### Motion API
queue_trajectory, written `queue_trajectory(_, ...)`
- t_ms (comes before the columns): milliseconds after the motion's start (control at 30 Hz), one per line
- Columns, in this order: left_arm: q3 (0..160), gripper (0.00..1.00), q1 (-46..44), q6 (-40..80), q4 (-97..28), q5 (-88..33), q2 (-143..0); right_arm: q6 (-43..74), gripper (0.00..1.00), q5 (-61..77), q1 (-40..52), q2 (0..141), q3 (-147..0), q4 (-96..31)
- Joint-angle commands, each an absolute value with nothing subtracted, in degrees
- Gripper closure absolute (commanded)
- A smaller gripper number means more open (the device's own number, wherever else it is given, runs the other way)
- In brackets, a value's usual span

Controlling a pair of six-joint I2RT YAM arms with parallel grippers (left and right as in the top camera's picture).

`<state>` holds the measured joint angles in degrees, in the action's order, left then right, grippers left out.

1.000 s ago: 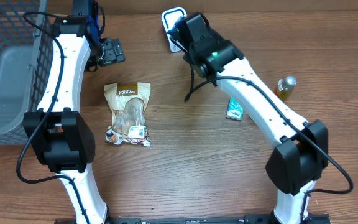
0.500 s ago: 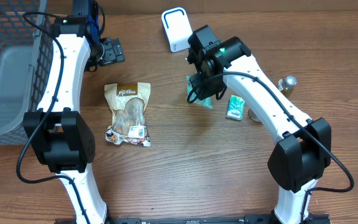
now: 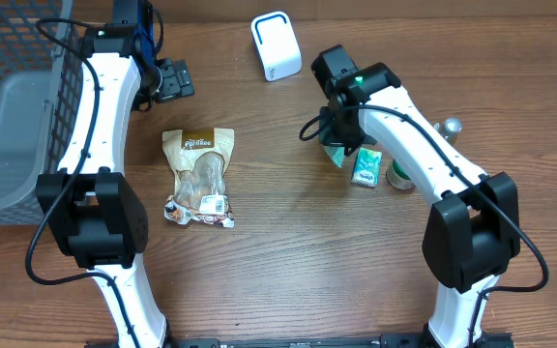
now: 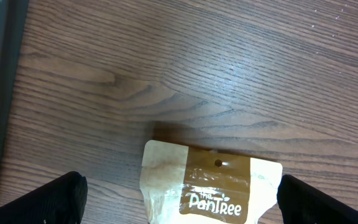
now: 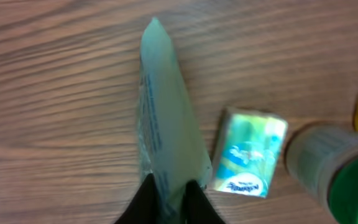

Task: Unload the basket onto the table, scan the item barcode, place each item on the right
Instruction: 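Carry the bar back right and lower it onto the table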

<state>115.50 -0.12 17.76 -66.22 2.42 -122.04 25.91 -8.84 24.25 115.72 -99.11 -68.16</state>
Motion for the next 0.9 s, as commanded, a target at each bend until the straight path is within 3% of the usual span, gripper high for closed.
queue_trajectory(0, 116.25, 0.00, -0.36, 16.69, -66.17, 3.01, -121.78, 28.95, 0.67, -10.26, 24.29, 115.59, -98.45, -68.05)
queue_trajectory(133, 116.25, 0.01, -0.36, 16.69, -66.17, 3.01, -121.78, 28.95, 0.47, -10.24, 24.32, 115.59, -98.45, -68.75)
queue_trajectory(333, 116.25, 0.00, -0.36, 16.69, -66.17, 3.01, -121.78, 28.93, 0.46, -10.26, 24.36, 115.63, -98.45, -67.55)
queue_trajectory(367, 116.25, 0.01, -0.36, 16.69, -66.17, 3.01, -121.78, 28.93, 0.51, -10.24, 24.36, 115.66, -98.45, -67.00)
queue_trajectory(433, 116.25, 0.01, -0.36, 16.69, -66.17, 3.01, -121.78, 28.03, 0.76, -9.80, 24.36, 115.68, -98.45, -65.47)
queue_trajectory(533, 116.25, 0.00, -0.36, 16.69, -66.17, 3.01, -121.78, 22.63, 0.92, -5.93, 24.36, 116.03, -98.41, -62.17)
queue_trajectory(867, 116.25, 0.01, -0.36, 16.69, -66.17, 3.01, -121.78, 22.00, 0.96, -5.80, 24.34, 121.34, -97.65, -50.11)
